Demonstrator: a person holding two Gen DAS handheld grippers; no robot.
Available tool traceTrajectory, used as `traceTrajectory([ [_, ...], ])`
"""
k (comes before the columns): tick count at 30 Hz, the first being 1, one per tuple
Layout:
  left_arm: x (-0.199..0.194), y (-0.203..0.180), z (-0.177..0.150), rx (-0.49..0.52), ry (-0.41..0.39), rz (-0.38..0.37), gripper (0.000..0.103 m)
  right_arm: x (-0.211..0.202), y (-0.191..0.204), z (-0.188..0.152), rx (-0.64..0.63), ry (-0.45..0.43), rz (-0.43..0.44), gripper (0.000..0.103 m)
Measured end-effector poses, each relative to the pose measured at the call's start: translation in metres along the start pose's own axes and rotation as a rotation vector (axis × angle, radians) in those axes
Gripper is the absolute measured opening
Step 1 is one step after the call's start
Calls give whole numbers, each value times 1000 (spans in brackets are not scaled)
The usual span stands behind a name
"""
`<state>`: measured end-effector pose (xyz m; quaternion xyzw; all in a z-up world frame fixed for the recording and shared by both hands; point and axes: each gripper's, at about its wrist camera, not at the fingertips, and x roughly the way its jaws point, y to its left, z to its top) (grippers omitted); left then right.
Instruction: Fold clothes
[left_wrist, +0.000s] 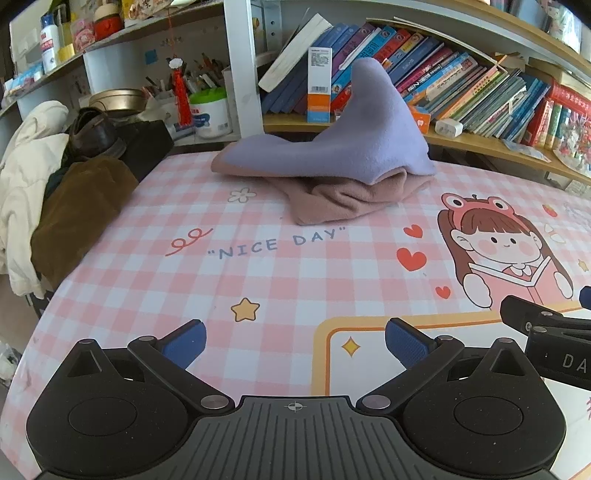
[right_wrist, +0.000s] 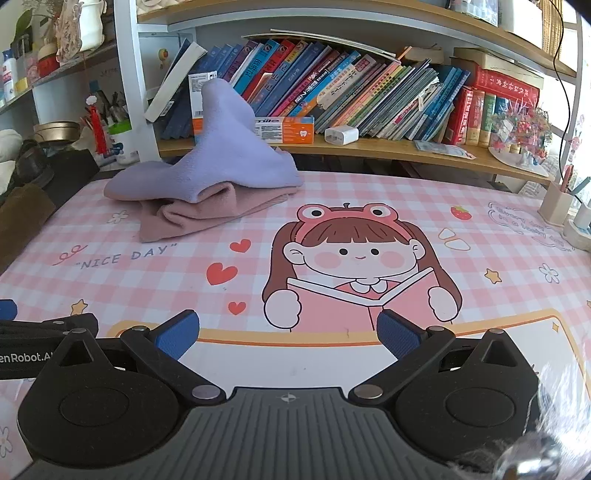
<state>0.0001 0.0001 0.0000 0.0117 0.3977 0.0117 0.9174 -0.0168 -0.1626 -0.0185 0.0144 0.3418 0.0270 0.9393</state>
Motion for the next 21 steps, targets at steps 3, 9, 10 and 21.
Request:
traceTrajectory([
  [3, 1, 1, 0, -1, 1, 2, 103, 0, 0, 0, -1, 3, -1, 103],
  [9, 0, 0, -1, -2, 1, 7, 103, 0, 0, 1, 0, 2, 0, 103],
  [10, -1, -1, -1, -2, 1, 8, 103, 0, 0, 1, 0, 2, 0, 103],
  [21, 3, 1, 0, 7, 10, 15, 103, 4, -1, 2, 1, 9, 3, 103],
])
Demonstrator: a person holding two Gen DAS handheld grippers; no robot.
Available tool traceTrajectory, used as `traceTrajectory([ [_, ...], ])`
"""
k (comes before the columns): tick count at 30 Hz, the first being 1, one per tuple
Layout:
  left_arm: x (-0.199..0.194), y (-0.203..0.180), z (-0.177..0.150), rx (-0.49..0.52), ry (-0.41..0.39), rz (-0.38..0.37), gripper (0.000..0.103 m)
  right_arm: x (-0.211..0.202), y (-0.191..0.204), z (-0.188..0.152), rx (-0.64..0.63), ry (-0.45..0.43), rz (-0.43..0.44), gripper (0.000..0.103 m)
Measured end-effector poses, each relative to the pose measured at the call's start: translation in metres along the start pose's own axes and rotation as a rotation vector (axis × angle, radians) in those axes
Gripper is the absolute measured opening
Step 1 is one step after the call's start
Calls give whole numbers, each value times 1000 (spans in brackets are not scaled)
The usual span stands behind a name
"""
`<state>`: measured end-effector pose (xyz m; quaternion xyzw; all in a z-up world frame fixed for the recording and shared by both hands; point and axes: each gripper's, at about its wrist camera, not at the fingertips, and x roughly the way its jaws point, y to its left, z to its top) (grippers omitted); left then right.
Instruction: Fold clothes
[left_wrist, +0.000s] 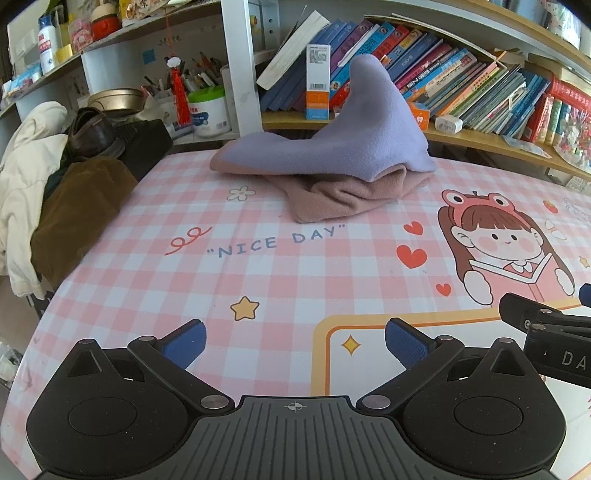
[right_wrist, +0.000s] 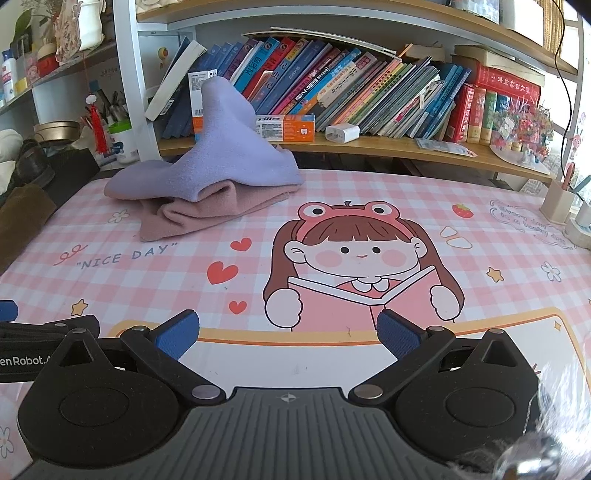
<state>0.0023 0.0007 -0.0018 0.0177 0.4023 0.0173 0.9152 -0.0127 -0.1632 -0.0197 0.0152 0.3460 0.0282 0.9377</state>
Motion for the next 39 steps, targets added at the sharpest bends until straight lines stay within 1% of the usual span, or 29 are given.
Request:
traceTrajectory([
  [33, 7, 0, 3, 4, 16, 16, 103, 9, -2, 3, 2, 14, 2, 103],
  [39, 7, 0, 4, 0, 16, 31, 103, 9, -2, 4, 1, 15, 4, 103],
])
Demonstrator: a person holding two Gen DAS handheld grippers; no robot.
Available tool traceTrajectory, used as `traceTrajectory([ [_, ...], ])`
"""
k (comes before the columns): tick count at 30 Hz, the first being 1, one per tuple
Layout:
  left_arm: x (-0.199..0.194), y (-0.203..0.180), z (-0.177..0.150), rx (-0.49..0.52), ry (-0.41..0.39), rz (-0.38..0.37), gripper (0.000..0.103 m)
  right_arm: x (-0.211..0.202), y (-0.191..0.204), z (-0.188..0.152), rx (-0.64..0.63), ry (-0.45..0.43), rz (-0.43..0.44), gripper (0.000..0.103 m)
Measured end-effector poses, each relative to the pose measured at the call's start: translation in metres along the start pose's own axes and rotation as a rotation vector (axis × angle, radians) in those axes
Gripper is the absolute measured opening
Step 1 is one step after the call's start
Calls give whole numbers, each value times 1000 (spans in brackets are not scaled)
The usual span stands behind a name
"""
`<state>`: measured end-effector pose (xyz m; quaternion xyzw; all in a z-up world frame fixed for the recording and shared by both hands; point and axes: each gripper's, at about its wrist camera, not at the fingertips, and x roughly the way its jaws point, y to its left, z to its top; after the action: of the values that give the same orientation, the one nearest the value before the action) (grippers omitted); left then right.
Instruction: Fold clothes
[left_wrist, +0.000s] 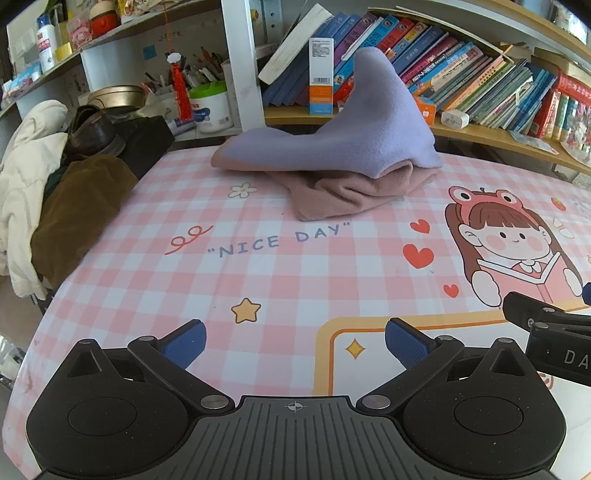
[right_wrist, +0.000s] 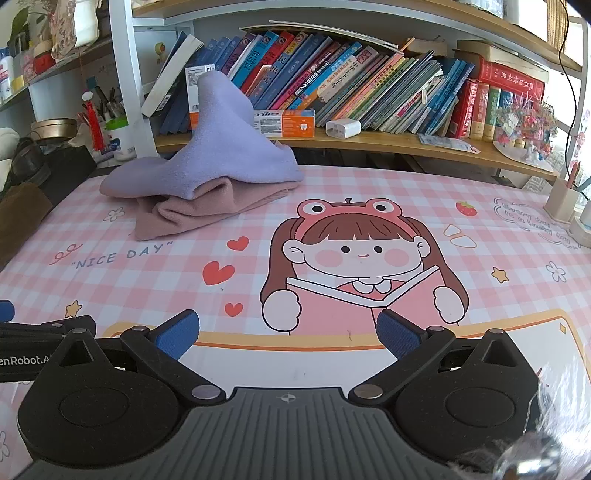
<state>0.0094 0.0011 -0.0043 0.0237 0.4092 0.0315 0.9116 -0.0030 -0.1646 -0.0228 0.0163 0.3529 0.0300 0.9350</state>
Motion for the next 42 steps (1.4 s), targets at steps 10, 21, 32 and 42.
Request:
traceTrajectory([
  [10, -2, 0, 0, 1, 9, -21, 103, 0, -1, -1, -2, 1, 5, 103],
  [21, -8, -1, -1, -5, -15, -43, 103, -6, -3, 0, 2, -21, 23, 103],
  [32, -10, -9, -2, 18, -21, -11, 103, -9, -5, 0, -3, -24, 43, 103],
  [42, -12, -12, -1, 37, -54, -9, 103, -11, -9, 0, 1, -40, 65, 103],
])
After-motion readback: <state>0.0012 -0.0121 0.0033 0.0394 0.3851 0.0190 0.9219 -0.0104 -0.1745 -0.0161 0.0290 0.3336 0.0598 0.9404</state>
